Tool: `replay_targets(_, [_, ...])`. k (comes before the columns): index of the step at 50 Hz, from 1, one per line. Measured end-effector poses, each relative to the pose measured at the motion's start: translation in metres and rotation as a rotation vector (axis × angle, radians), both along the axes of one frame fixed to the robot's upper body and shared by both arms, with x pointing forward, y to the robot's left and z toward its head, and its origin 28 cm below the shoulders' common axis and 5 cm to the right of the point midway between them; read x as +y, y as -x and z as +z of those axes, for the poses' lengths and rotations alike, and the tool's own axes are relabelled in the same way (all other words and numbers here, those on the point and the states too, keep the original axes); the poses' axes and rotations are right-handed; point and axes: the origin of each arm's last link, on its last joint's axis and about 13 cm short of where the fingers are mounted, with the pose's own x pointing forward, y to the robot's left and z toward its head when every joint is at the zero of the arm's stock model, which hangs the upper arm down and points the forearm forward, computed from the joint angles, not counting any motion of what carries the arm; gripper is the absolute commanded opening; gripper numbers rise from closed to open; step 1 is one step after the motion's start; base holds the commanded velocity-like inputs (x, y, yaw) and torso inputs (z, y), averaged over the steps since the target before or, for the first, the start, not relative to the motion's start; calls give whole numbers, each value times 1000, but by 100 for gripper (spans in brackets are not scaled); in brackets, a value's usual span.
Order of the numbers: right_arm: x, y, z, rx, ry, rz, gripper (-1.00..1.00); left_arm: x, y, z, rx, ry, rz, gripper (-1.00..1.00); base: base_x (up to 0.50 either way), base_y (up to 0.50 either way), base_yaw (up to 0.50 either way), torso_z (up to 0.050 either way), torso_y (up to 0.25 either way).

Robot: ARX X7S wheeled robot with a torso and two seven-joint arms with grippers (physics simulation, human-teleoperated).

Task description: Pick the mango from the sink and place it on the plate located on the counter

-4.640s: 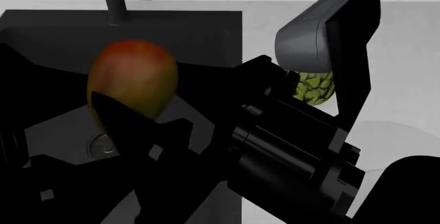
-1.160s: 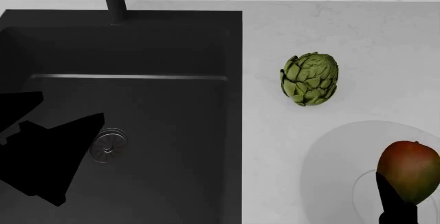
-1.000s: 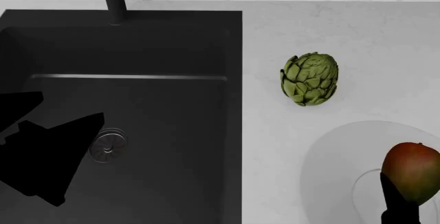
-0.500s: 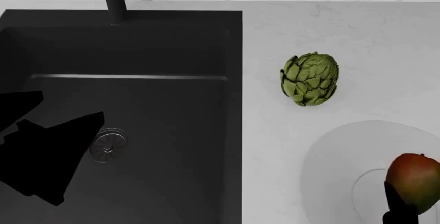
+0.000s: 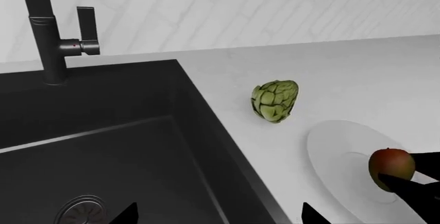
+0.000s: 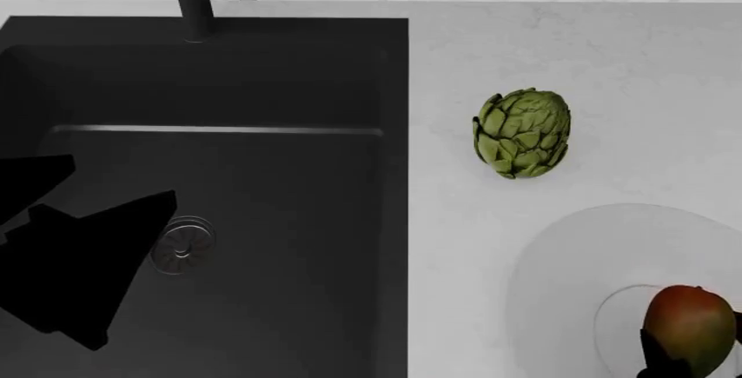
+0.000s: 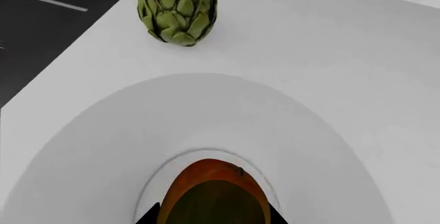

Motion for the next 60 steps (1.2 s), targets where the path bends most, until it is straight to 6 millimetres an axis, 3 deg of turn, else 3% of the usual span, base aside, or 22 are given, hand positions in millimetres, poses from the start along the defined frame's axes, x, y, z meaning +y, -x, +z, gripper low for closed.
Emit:
replay_targets(18, [-2,-5,-7,5,-14,4,-100,0,0,0,-1,1,-5,100,1,0,0,0,1])
replay_targets(19, [-2,-6,-7,5,-15,5,100,0,0,0,-1,1,-6,100,0,0,0,0,0])
replay_targets(40, [-3,0,-8,21,-2,0,100,-1,2,2,-5,4,-13,100,0,0,0,0,0])
replay_targets(60, [-2,31,38,-122,13,-4,100,-1,5,6,-15,7,-20,100,0,0,0,0,0])
